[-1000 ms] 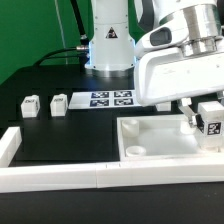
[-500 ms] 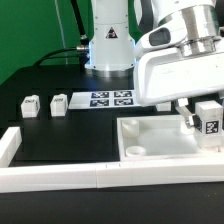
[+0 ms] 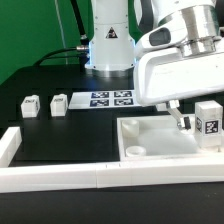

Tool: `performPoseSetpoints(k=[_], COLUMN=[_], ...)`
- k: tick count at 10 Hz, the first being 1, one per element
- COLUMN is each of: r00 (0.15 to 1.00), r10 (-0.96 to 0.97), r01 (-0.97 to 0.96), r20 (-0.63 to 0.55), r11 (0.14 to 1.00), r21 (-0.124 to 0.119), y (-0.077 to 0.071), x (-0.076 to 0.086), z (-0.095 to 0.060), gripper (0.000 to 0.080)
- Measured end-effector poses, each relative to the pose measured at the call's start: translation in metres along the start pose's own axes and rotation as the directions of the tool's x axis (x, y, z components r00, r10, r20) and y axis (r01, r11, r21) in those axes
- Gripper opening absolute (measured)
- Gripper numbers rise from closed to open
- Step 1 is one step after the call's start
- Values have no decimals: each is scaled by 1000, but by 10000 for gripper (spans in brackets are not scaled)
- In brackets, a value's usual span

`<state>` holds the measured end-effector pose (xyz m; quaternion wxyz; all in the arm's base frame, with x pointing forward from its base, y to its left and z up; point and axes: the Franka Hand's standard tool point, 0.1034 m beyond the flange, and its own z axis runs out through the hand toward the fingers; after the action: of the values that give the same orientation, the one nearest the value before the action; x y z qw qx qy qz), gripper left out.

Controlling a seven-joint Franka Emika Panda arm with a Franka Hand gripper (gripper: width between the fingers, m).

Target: Assemble square table

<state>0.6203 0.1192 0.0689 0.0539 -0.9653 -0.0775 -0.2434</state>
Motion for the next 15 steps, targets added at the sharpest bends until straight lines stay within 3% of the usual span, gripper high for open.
performPoseSetpoints(k=[3, 5, 7, 9, 12, 15], r00=[1000, 999, 996, 970, 885, 865], r10=[-1, -7, -3, -2, -4, 6], r01=[1, 8, 3, 0, -13, -26], r20=[0, 53, 90, 244, 465, 502], r11=[1000, 1000, 1000, 1000, 999, 999], r21=[0, -7, -7, 11, 33, 33], y=[0, 11, 16, 9, 3, 2], x=[0, 11, 18, 8, 6, 9], z=[0, -11, -12, -6, -8, -7], gripper=[649, 649, 649, 649, 649, 649])
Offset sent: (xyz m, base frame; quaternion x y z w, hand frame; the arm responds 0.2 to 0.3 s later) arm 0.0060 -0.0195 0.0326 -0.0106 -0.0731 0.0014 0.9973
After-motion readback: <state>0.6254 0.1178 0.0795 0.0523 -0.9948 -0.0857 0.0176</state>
